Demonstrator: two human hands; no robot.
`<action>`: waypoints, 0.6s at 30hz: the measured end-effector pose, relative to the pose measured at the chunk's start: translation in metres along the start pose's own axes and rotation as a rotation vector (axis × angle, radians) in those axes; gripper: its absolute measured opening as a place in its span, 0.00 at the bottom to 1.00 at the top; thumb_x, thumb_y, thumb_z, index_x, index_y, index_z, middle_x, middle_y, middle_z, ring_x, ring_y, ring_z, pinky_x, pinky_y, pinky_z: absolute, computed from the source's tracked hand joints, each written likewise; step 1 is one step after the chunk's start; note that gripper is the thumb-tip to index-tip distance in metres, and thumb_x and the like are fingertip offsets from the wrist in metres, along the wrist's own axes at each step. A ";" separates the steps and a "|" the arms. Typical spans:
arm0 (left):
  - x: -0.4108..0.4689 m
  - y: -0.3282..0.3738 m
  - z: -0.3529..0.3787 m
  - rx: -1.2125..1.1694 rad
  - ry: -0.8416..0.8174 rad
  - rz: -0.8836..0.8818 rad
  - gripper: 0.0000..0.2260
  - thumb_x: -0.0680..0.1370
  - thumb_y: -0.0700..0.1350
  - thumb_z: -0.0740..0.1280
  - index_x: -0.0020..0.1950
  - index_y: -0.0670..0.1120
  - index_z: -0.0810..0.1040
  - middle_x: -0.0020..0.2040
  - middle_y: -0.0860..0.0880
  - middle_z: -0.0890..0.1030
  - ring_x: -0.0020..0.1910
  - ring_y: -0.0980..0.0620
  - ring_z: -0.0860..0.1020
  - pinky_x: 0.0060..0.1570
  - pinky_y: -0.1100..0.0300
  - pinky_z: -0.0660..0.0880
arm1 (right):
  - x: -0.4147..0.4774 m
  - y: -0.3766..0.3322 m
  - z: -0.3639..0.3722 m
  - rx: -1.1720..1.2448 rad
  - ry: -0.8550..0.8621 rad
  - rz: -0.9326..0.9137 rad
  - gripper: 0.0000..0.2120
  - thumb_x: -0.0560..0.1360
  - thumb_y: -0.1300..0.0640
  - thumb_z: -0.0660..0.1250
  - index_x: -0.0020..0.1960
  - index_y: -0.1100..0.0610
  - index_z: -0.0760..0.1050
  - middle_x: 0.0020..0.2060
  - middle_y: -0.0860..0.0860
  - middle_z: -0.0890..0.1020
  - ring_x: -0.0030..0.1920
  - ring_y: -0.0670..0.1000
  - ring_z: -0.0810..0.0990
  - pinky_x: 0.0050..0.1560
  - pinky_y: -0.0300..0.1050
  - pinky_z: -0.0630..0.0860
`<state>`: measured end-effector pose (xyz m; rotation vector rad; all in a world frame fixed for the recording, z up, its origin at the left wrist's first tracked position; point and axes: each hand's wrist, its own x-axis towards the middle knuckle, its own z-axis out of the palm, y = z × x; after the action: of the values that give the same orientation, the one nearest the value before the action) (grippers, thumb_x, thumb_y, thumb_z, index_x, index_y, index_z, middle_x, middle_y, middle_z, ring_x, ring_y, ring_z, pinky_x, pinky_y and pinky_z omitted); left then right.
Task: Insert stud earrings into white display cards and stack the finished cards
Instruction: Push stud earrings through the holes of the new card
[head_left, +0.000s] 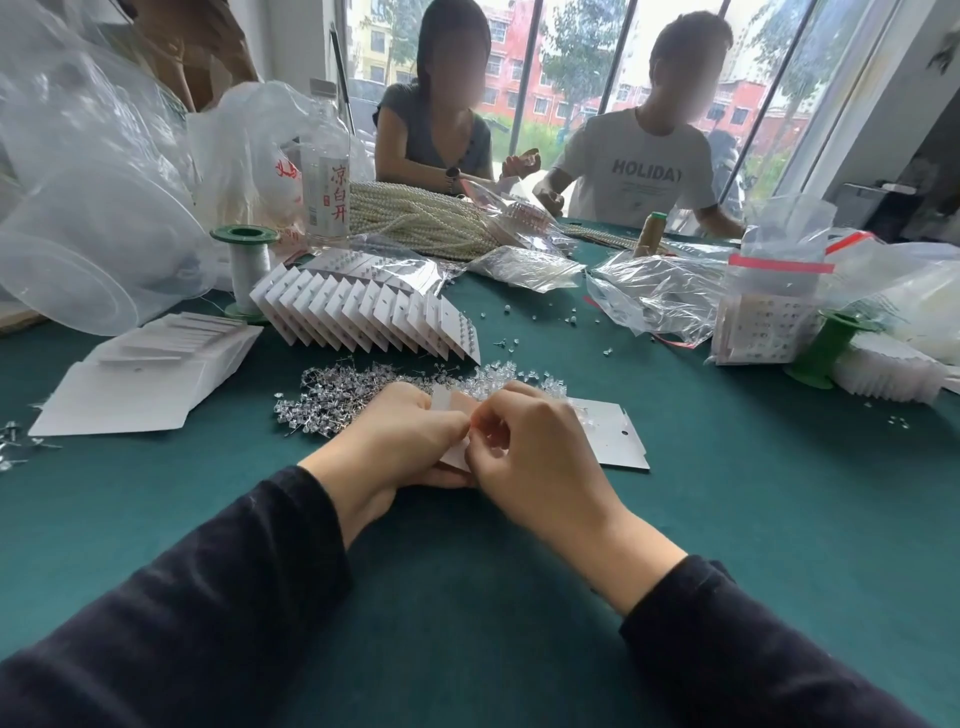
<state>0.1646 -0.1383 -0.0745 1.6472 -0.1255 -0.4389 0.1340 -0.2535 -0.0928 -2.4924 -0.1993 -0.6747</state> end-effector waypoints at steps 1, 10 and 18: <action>0.000 0.000 0.000 -0.001 0.000 0.003 0.11 0.73 0.33 0.62 0.32 0.41 0.78 0.25 0.50 0.79 0.25 0.58 0.79 0.27 0.64 0.78 | 0.000 -0.001 0.000 -0.008 -0.004 -0.004 0.07 0.68 0.62 0.65 0.33 0.54 0.71 0.34 0.50 0.75 0.35 0.50 0.72 0.37 0.40 0.67; -0.002 0.001 -0.005 -0.035 -0.018 0.019 0.10 0.73 0.33 0.61 0.33 0.40 0.77 0.23 0.48 0.79 0.24 0.55 0.79 0.24 0.65 0.75 | -0.002 -0.003 -0.004 0.010 0.004 -0.034 0.04 0.69 0.63 0.65 0.36 0.58 0.74 0.35 0.50 0.76 0.36 0.51 0.74 0.40 0.44 0.71; 0.005 0.015 -0.030 0.056 0.043 0.165 0.16 0.77 0.49 0.63 0.46 0.36 0.79 0.36 0.44 0.83 0.30 0.53 0.81 0.29 0.65 0.77 | 0.006 0.004 -0.022 0.134 0.283 -0.009 0.05 0.70 0.66 0.67 0.39 0.58 0.76 0.37 0.50 0.78 0.38 0.47 0.76 0.42 0.34 0.71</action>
<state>0.1825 -0.1145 -0.0586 1.6849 -0.2415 -0.2763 0.1310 -0.2685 -0.0751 -2.2405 -0.1441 -0.9747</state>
